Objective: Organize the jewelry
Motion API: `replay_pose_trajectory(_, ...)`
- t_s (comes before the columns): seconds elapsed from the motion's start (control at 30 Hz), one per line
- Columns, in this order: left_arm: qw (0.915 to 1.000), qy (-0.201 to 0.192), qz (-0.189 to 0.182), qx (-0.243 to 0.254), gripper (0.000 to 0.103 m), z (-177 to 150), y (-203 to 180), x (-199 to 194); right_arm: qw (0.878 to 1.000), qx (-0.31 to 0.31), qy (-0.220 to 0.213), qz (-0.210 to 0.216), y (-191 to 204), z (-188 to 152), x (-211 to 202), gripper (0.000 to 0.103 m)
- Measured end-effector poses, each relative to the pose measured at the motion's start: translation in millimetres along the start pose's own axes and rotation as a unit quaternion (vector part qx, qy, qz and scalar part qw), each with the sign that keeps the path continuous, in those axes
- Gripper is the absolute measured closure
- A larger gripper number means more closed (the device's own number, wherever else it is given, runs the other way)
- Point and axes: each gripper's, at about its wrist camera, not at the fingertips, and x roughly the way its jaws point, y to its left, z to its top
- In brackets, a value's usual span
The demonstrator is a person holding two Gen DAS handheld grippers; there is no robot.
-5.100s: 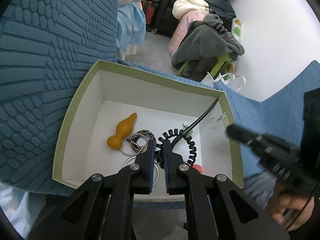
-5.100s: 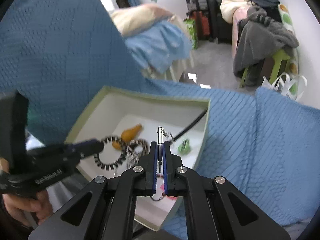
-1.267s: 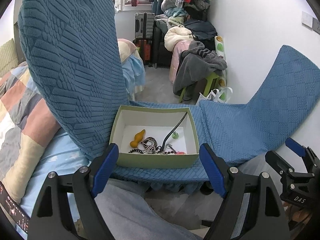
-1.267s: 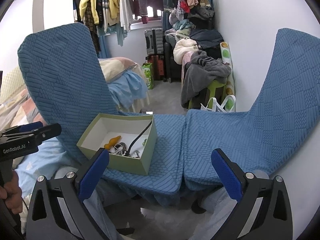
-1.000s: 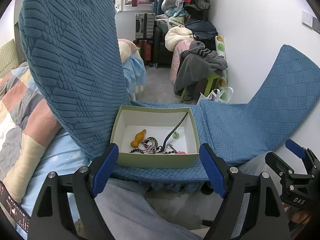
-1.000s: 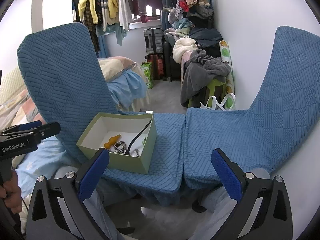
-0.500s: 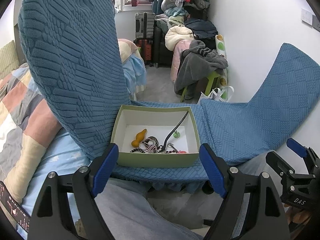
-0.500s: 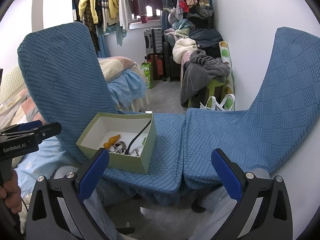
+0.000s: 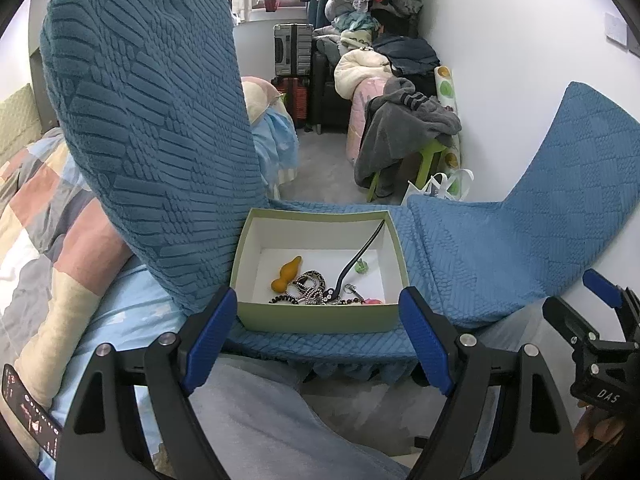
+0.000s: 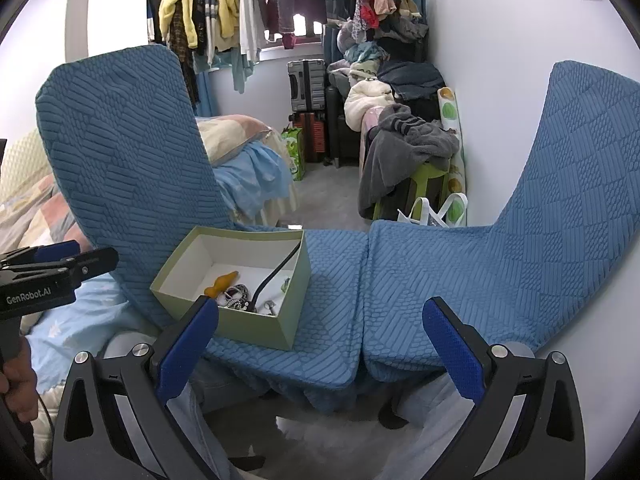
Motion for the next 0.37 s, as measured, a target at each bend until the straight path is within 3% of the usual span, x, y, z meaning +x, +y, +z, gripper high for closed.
replay_pose_trajectory(0.37, 1.0, -0.001, 0.001, -0.005, 0.019, 0.7, 3.2, 0.4, 1.0, -0.01, 0.001, -0.002, 0.3, 1.4, 2.4, 0.001)
